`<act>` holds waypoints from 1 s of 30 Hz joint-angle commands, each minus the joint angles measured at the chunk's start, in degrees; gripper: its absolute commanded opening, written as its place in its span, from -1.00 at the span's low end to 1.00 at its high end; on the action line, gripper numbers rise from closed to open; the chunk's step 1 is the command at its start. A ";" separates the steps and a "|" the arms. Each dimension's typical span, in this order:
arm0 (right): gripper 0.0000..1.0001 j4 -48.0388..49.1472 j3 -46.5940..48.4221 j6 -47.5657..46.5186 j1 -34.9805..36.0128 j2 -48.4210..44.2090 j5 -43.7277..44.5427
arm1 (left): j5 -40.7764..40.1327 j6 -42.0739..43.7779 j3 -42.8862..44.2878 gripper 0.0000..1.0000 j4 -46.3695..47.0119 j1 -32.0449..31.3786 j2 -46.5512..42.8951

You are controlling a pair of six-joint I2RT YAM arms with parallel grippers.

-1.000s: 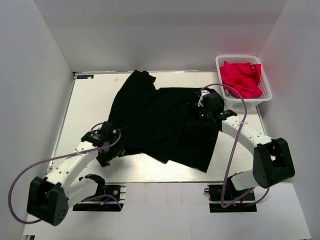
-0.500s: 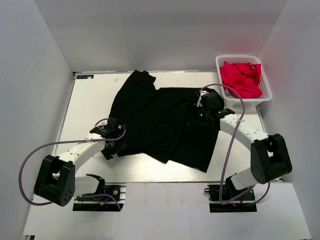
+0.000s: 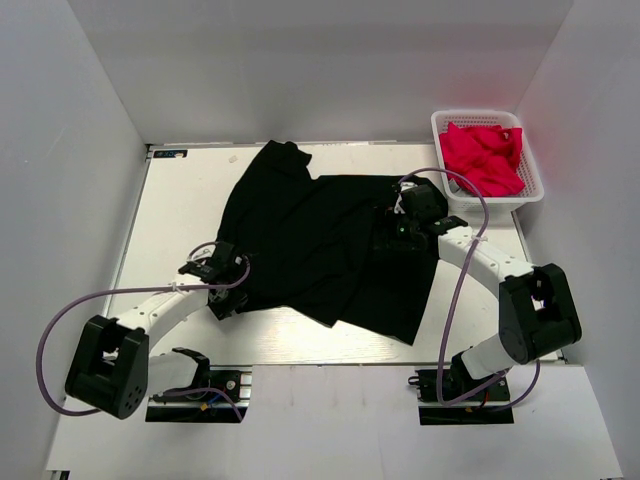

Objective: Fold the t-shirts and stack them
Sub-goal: Flatten out the tshirt

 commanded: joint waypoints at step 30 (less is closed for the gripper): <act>0.80 -3.58 -5.09 8.34 -0.50 -2.57 6.50 | 26.40 8.60 21.10 -1.00 -39.87 -0.61 -1.94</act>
